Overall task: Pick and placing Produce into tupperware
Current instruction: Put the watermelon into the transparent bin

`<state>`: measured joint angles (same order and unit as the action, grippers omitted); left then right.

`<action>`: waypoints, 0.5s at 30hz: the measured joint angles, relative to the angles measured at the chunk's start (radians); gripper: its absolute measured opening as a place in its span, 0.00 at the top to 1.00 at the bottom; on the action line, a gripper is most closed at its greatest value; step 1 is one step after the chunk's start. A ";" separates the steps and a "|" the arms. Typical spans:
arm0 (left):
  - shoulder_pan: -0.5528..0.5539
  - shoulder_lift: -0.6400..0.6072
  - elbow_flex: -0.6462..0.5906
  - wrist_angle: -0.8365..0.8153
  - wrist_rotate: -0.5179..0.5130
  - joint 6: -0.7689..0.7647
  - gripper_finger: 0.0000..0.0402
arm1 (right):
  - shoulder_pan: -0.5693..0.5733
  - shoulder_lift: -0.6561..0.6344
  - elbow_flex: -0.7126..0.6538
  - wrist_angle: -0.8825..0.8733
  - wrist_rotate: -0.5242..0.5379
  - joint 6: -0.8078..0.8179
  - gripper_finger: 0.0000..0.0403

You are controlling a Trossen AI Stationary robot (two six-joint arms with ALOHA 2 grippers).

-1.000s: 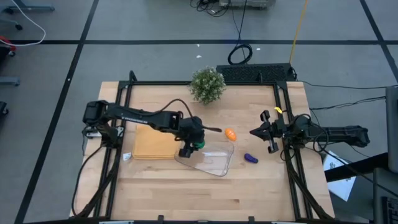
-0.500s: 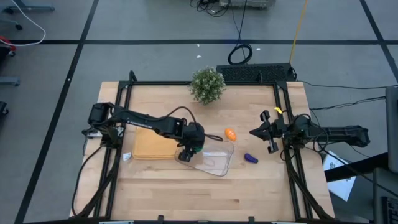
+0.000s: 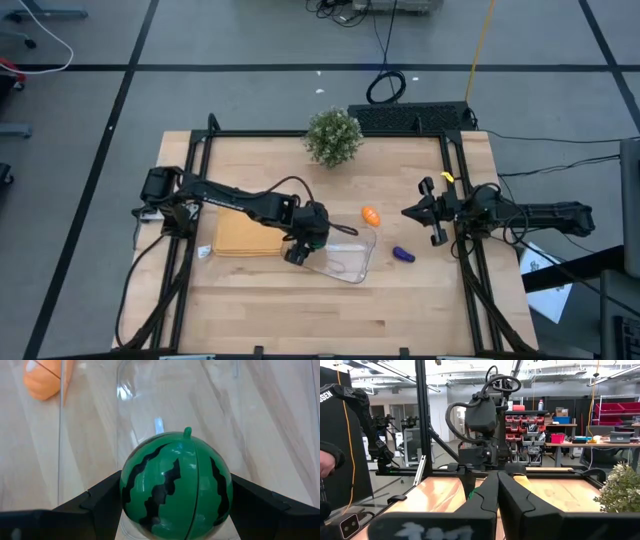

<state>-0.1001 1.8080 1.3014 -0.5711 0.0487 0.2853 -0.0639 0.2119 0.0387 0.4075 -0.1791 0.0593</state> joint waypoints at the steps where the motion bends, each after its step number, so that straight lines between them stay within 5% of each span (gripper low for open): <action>1: 0.000 0.000 0.000 0.001 -0.005 -0.005 0.26 | 0.000 0.000 0.000 0.000 0.000 0.000 1.00; 15: -0.020 0.000 0.000 0.019 0.010 -0.025 0.26 | 0.000 0.001 0.000 0.001 0.000 0.000 1.00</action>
<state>-0.1204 1.8080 1.3014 -0.5518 0.0586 0.2603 -0.0640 0.2127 0.0387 0.4080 -0.1791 0.0593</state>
